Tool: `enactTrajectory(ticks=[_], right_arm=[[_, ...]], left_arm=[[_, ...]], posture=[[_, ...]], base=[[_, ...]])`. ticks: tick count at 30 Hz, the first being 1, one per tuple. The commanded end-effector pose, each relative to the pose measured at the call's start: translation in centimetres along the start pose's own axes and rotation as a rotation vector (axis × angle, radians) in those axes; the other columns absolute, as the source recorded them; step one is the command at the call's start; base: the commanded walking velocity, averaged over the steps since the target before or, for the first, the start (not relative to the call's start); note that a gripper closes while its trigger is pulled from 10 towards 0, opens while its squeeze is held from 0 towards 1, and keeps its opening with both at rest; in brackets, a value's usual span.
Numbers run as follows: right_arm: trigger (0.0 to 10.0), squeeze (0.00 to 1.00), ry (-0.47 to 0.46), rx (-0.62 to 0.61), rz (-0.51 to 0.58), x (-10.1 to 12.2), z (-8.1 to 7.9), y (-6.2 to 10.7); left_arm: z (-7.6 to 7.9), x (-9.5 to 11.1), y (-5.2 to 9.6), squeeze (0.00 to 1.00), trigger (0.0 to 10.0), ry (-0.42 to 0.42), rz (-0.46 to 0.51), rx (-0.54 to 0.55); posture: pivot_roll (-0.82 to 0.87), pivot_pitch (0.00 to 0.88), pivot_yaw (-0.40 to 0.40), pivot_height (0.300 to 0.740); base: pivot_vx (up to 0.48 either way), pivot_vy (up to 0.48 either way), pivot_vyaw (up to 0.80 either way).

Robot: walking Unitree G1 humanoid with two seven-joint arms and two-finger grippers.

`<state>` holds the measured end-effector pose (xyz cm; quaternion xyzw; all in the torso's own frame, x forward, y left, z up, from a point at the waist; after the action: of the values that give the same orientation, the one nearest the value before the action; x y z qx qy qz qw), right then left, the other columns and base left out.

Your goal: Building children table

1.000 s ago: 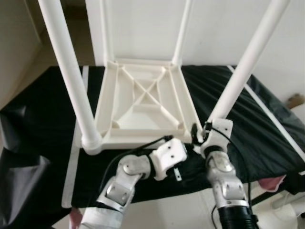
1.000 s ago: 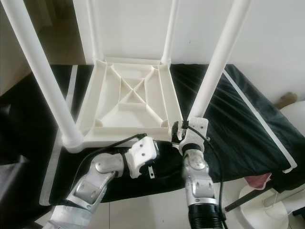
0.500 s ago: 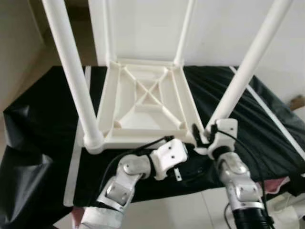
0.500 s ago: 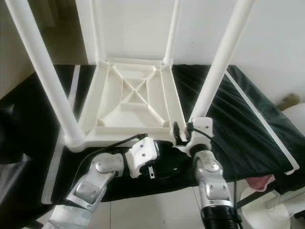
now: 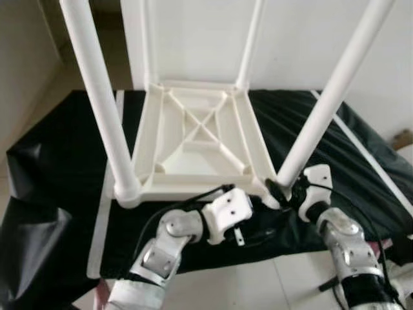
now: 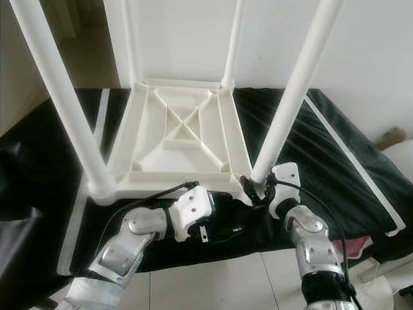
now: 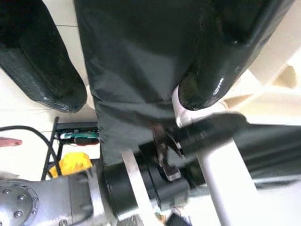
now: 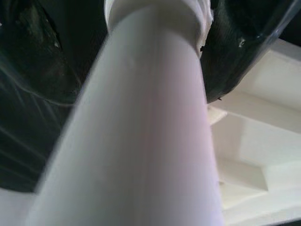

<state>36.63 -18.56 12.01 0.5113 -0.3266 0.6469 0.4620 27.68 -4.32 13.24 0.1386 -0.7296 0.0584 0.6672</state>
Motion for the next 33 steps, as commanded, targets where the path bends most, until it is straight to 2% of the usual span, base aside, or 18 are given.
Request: enactTrajectory(ticks=[1, 7, 10, 11, 13, 14, 29, 30, 33], right_arm=[[10.0, 0.0, 0.013, 0.038, -0.008, -0.4, -0.1, -0.2], [10.0, 0.0, 0.029, 0.108, 0.006, 0.0, -0.3, -1.3], [10.0, 0.0, 0.07, 0.173, 0.002, 0.1, -0.9, -2.2], [7.5, 0.0, 0.079, 0.189, 0.001, 0.1, -1.0, -2.3], [7.5, 0.0, 0.089, 0.197, -0.001, 0.1, -1.1, -2.4], [0.0, 0.0, 0.091, 0.201, -0.008, -0.2, -1.1, -2.4], [0.0, 0.0, 0.063, 0.211, -0.012, -1.8, -0.7, -1.2], [10.0, 0.0, 0.057, 0.199, -0.013, -1.8, -0.5, -1.2], [10.0, 0.0, 0.031, 0.166, -0.009, -1.8, -0.3, -1.2]], left_arm=[[-0.3, 0.4, 0.1, 0.0, 10.0, 0.009, 0.014, 0.034], [-0.9, 0.5, 0.1, 0.0, 10.0, -0.019, 0.009, 0.065], [-1.0, 0.6, 0.1, 0.0, 10.0, -0.028, 0.002, 0.07], [-1.0, 0.6, 0.1, 0.0, 10.0, -0.029, 0.001, 0.07], [-1.0, 0.6, 0.1, 0.0, 10.0, -0.028, 0.0, 0.071], [-1.1, 0.5, 0.1, 0.0, 10.0, -0.029, -0.003, 0.075], [-1.3, 0.4, 0.2, 0.0, 10.0, -0.043, -0.01, 0.088], [-1.3, 0.5, 0.2, 0.0, 10.0, -0.042, -0.008, 0.088], [-1.4, 0.5, 0.1, 0.0, 10.0, -0.04, -0.007, 0.087]], posture=[[0.05, 0.0, -0.057, 0.74], [0.07, 0.0, -0.059, 0.74], [0.07, 0.0, -0.061, 0.74], [0.07, 0.0, -0.061, 0.74], [0.08, 0.0, -0.065, 0.74], [0.08, 0.0, -0.067, 0.74], [0.08, 0.0, -0.062, 0.74], [0.08, 0.0, -0.062, 0.74], [0.06, 0.0, -0.056, 0.74]], base=[[0.0, 0.0, 0.0], [0.0, 0.0, 0.0], [0.0, 0.0, 0.0], [0.0, 0.0, 0.0], [0.0, 0.0, 0.0], [0.0, 0.0, 0.0], [0.0, 0.0, 0.0], [0.0, 0.0, 0.0], [0.0, 0.0, 0.0]])
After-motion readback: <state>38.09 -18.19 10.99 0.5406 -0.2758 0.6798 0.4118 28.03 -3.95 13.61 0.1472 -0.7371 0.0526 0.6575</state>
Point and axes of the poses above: a point about 5 cm out from each wrist's last joint towards the gripper, its own y axis pointing back from the gripper into the wrist, its own x axis along the axis of the wrist's last joint, z = x × y, the point moved 6 cm from there along -y, pointing out of the wrist towards the gripper, and after that the axes turned 9 degrees about y, right-handed, at the moved point
